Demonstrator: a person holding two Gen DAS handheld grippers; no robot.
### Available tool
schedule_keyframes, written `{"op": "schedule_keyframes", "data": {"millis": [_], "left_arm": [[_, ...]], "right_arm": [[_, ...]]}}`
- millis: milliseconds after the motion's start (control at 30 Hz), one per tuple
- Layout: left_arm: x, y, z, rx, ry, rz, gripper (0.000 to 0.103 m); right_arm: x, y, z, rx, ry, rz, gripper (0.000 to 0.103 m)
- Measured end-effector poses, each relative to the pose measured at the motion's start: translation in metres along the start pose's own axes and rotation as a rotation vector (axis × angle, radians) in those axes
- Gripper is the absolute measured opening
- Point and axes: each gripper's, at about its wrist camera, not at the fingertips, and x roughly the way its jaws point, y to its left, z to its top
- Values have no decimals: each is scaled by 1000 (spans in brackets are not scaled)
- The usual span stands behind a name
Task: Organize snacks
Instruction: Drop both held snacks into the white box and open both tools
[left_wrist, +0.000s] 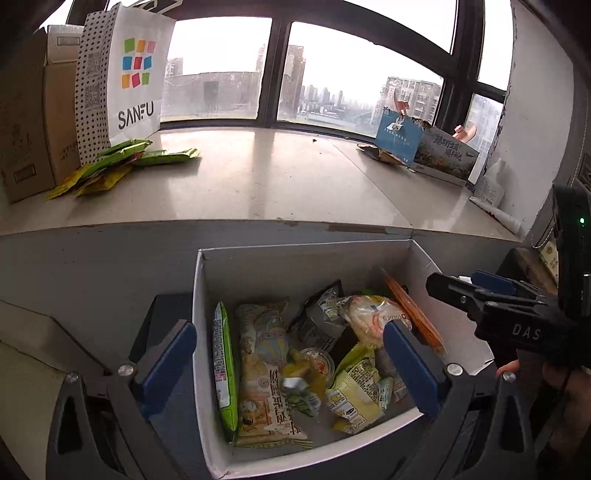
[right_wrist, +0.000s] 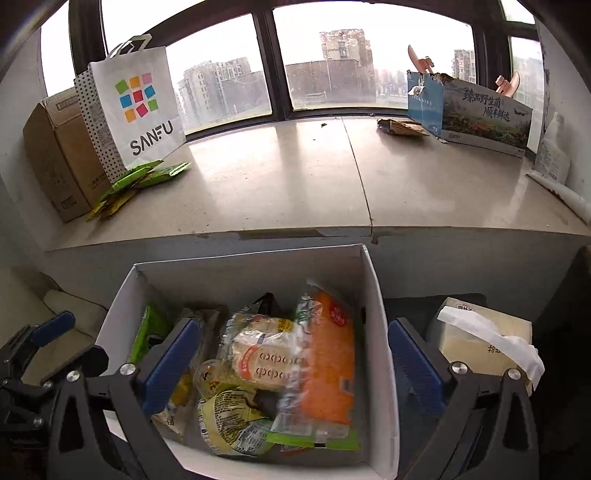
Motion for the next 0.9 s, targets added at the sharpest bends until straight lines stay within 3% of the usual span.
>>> {"op": "schedule_keyframes", "data": {"millis": [167,233,367,600,733,900], "left_arm": [[-22,-4,-16,21,-20,-12,103],[-40,-11,-26,54,-56,3,103],[-85,-27,-49,117,-116,-39,103],[-169,-38,-98,108,-174,-175,103],[-209,-41,-128,108,-198,-178,103],[-234,-37,-165,111,-196,-122,103]], "right_arm": [[-26,1,-6,14,-47,63,103],[-41,2,-10,5,-60,78,103],[-80,2,-30,-18,-118,128,103],[-164,3,-92,-147,-211,163,103],[-207,-3,-136,-208,-260,177,103],[-240,-13,-186,-272,-261,152,103]]}}
